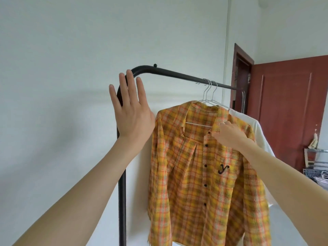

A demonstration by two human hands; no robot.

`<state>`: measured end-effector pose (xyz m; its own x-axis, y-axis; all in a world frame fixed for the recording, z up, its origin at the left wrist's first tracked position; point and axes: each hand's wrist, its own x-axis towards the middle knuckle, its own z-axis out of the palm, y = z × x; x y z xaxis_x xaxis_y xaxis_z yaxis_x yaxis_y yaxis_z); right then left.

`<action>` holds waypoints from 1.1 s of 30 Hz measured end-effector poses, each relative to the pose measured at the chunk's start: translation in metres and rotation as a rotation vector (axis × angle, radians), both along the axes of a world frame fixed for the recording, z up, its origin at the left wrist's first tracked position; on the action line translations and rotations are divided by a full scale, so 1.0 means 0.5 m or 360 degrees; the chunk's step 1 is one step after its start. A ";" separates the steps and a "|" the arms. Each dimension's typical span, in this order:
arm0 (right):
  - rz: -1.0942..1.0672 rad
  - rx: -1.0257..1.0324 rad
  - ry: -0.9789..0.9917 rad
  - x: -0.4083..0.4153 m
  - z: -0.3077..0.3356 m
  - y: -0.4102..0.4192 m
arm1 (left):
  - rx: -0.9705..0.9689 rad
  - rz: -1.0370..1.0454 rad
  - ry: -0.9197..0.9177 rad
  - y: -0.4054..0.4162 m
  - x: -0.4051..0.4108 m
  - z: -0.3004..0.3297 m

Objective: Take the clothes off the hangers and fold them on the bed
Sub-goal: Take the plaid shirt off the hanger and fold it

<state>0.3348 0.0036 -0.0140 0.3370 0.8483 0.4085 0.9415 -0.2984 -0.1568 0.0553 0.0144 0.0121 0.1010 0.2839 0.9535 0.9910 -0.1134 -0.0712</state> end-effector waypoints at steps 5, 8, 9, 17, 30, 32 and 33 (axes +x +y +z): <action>-0.0208 0.0240 -0.0109 0.078 0.041 0.051 | 0.0045 0.0172 -0.0047 0.010 0.007 -0.001; -0.0234 0.0114 0.0088 0.125 0.038 0.088 | 0.0094 0.0239 -0.0071 0.013 0.011 -0.005; -0.0197 0.0092 0.0191 0.139 0.036 0.105 | 0.0100 0.0257 -0.0081 0.014 0.013 -0.003; -0.0023 0.0419 0.0026 0.127 0.031 0.132 | 0.0049 0.0400 -0.0177 0.014 0.031 -0.003; 0.0096 0.0800 -0.0092 0.095 0.088 0.035 | -0.0043 0.0231 -0.0219 0.008 0.054 -0.021; 0.0062 0.0771 -0.0132 0.091 0.050 -0.001 | -0.0104 0.0153 -0.0238 0.003 0.055 -0.039; 0.0027 0.0784 -0.0182 0.088 0.031 -0.021 | -0.0125 0.0079 -0.0254 0.000 0.052 -0.049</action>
<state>0.3788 -0.0067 0.0015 0.2548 0.5502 0.7952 0.9648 -0.1996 -0.1710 0.0815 0.0146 -0.0125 -0.0657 0.3589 0.9310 0.9935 -0.0633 0.0945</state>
